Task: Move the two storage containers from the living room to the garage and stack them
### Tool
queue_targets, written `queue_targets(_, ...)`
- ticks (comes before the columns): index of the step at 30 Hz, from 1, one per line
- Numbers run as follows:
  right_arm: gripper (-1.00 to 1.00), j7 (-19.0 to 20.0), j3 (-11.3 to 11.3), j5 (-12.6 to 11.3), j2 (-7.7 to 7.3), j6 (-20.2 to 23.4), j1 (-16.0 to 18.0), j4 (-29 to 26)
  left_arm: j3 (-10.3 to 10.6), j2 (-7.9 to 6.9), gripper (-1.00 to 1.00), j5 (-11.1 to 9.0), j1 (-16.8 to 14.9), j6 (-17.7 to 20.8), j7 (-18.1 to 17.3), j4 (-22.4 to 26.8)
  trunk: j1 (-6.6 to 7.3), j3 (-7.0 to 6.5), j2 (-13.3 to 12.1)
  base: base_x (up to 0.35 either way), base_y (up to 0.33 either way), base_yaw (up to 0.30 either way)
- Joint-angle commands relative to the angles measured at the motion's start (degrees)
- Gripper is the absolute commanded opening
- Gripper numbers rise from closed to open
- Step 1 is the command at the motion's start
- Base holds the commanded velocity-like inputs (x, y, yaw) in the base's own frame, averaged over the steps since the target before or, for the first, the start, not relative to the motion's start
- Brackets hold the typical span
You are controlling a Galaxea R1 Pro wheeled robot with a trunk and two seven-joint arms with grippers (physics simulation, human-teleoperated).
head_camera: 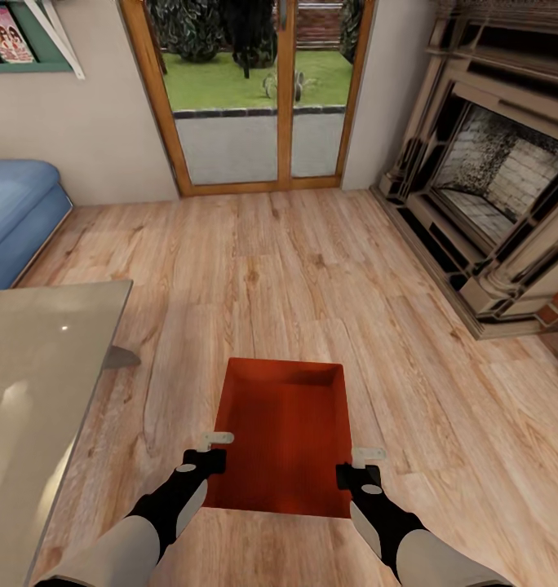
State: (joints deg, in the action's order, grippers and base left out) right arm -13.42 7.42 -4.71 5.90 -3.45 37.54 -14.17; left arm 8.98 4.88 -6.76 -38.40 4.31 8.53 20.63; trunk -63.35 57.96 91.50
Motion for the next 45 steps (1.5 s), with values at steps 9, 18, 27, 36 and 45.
queue_targets(9,-1.00,-0.30,0.08,-0.58,-0.01,-0.17,0.04,0.13,-0.04,-0.04,-1.00,0.25,-0.01,0.35,0.87,0.20,1.99,-1.59,-3.61,0.000,0.000,0.000)
queue_targets(18,-1.00,-0.30,0.06,-0.48,-0.01,-0.20,0.05,0.11,-0.10,-0.04,-1.00,0.25,-0.01,0.35,0.87,0.20,3.96,-3.21,-7.22,0.000,0.000,0.000)
queue_targets(27,-1.00,-0.30,0.05,-0.48,-0.01,-0.15,0.01,0.13,-0.06,-0.04,-1.00,0.25,-0.01,0.35,0.87,0.20,5.94,-4.82,-10.83,0.000,0.000,0.000)
queue_targets(36,-1.00,-0.30,0.11,-0.46,-0.01,-0.15,0.05,0.11,-0.07,-0.01,-1.00,0.25,-0.01,0.35,0.87,0.20,7.92,-6.44,-14.44,0.000,0.000,0.000)
queue_targets(45,-1.00,-0.38,0.23,-0.34,0.00,-0.13,0.04,0.11,-0.05,-0.03,-1.00,0.25,-0.01,0.35,0.87,0.20,9.89,-8.05,-18.05,0.000,0.000,0.000)
